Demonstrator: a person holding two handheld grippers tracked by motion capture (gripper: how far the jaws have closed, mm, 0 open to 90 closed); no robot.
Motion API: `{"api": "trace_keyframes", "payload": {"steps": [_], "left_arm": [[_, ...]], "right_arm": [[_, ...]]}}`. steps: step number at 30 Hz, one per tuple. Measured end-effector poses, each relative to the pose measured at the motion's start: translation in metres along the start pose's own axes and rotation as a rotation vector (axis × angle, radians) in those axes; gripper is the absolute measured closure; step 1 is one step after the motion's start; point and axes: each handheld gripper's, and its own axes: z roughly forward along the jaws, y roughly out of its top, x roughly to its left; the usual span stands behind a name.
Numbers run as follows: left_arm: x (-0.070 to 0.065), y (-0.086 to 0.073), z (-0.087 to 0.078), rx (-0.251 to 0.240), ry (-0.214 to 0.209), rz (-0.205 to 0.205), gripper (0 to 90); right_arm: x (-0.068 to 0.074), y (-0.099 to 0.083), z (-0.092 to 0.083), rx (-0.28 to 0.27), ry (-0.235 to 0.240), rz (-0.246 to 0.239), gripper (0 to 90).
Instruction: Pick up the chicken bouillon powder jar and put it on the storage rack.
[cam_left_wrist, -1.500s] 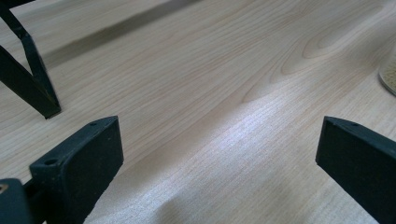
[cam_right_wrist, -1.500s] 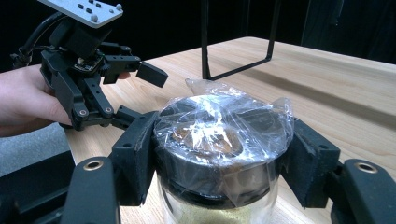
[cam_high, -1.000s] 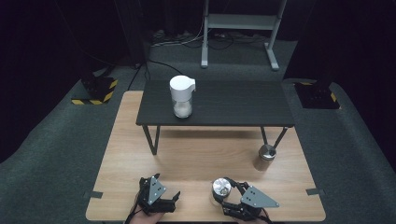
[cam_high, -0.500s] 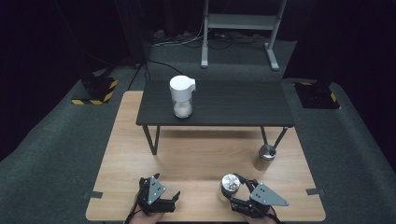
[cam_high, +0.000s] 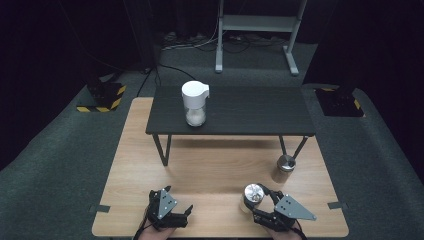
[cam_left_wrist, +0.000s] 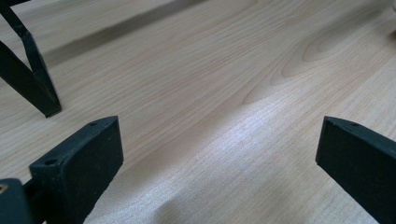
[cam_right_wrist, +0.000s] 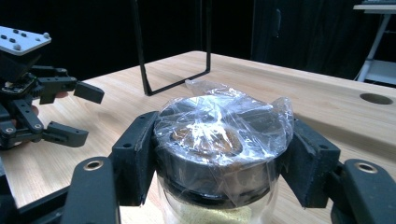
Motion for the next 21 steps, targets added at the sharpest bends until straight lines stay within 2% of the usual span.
{"api": "trace_keyframes", "payload": {"steps": [21], "left_arm": [[0.000,0.000,0.000,-0.001,-0.004,0.000,1.0]], "right_arm": [[-0.015,0.000,-0.011,-0.009,-0.050,0.013,34.3]]}}
